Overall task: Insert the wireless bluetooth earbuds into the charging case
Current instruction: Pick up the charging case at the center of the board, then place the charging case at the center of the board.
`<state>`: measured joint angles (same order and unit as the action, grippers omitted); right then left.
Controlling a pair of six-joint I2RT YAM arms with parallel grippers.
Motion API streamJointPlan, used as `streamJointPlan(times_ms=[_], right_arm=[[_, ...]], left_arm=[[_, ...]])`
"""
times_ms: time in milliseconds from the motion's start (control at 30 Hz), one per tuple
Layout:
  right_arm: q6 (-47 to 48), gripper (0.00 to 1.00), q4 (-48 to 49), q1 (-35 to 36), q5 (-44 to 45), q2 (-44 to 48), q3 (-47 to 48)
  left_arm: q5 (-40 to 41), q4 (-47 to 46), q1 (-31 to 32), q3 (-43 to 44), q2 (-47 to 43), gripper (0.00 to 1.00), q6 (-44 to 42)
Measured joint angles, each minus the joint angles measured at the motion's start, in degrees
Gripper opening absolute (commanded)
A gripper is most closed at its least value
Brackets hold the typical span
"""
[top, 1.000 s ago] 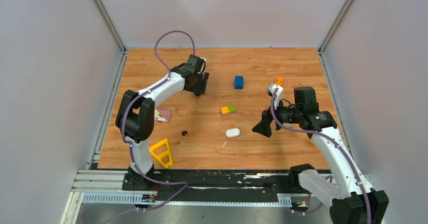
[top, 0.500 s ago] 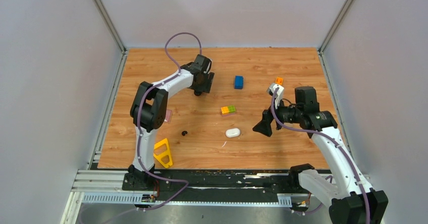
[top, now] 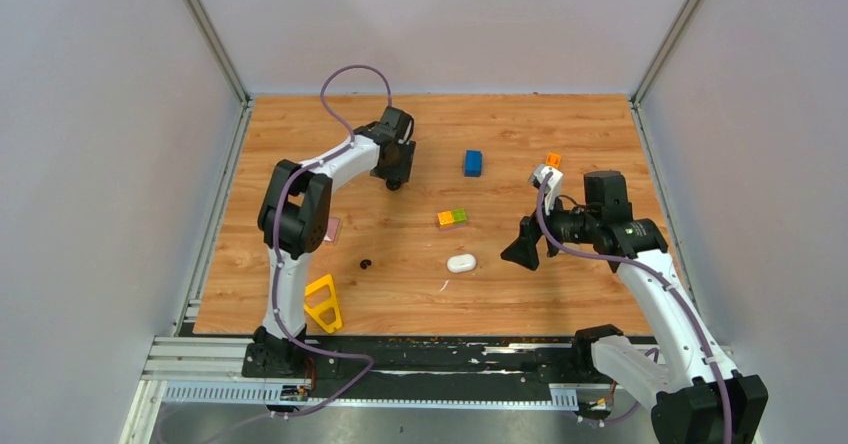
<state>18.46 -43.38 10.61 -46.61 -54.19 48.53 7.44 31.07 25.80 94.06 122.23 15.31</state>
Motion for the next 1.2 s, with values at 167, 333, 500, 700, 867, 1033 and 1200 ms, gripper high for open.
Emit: streamJointPlan(times_ms=[167, 333, 500, 700, 867, 1033, 1200], right_arm=[[-0.02, 0.97, -0.02, -0.22, 0.00, 0.00, 0.00], [-0.17, 0.97, -0.02, -0.31, 0.00, 0.00, 0.00], [-0.22, 0.97, -0.02, -0.31, 0.02, 0.02, 0.00], [-0.24, 0.96, -0.02, -0.33, -0.26, -0.50, 0.00], [-0.24, 0.96, -0.04, -0.33, -0.46, -1.05, 0.00], [-0.24, 0.96, -0.02, -0.33, -0.46, -0.68, 0.00], [-0.26, 0.96, -0.02, -0.33, -0.46, 0.04, 0.00]], left_arm=[[-0.17, 0.90, -0.09, 0.59, 1.77, 0.54, 0.70], [-1.20, 1.73, -0.09, 2.34, 2.60, 0.42, 1.51], [-1.49, -2.80, 0.52, -7.17, -3.26, 0.37, 4.90], [0.11, -5.88, 5.31, -31.58, -28.59, 0.35, 13.75], [1.40, -12.28, 15.80, -47.21, -47.06, 0.35, 24.06], [5.75, -11.89, 26.84, -56.72, -52.96, 0.39, 33.07], [11.23, -10.25, 33.77, -56.22, -50.84, 0.48, 36.89]])
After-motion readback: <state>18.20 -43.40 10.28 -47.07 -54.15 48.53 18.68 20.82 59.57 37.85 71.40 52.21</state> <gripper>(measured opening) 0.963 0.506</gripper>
